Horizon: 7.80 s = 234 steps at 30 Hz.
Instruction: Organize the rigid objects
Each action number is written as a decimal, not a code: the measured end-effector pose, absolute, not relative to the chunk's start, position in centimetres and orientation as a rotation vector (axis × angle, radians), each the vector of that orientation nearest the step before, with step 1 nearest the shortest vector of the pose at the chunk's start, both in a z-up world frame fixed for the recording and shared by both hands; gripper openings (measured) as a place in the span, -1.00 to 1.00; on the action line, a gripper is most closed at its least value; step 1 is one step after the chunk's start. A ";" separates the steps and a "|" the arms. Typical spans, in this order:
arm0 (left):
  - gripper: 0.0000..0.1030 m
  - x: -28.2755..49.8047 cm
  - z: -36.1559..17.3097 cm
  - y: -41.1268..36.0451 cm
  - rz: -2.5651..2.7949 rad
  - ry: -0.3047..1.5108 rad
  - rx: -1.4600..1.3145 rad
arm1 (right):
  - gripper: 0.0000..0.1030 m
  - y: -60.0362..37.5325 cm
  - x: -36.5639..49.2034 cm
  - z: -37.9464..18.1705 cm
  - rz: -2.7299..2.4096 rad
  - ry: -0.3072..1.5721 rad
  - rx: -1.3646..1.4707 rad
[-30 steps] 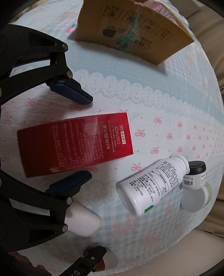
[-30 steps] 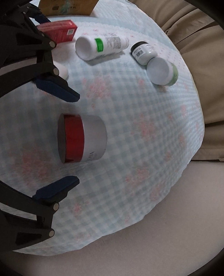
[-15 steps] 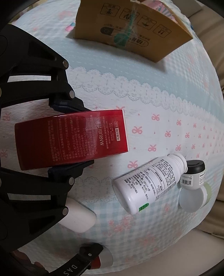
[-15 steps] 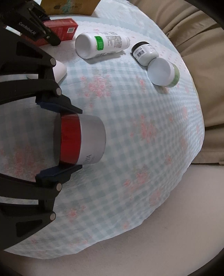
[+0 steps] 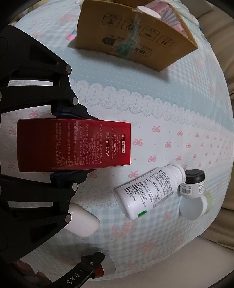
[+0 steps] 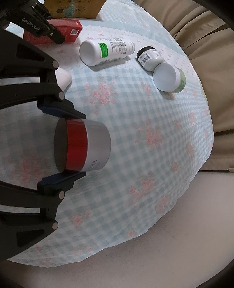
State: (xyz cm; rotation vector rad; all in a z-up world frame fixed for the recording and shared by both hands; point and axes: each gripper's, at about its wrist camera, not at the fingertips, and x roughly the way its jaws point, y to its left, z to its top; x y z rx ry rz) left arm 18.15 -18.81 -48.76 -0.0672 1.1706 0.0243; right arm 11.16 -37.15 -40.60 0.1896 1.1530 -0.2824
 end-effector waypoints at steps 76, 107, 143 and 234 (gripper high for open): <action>-0.25 25.8 -40.3 23.8 -0.122 1.173 0.100 | -0.04 6.6 18.2 -32.4 -0.024 1.260 0.164; 1.00 27.7 -43.3 22.1 -0.179 1.274 0.131 | 1.00 7.4 18.2 -36.6 0.078 1.259 0.086; 1.00 20.0 -21.3 27.5 -0.095 1.030 0.001 | 1.00 9.9 14.2 -16.4 0.109 1.068 -0.020; 0.12 32.9 -52.3 -23.6 -0.204 1.565 -0.070 | -0.19 -29.8 13.6 -42.4 -0.558 1.368 0.536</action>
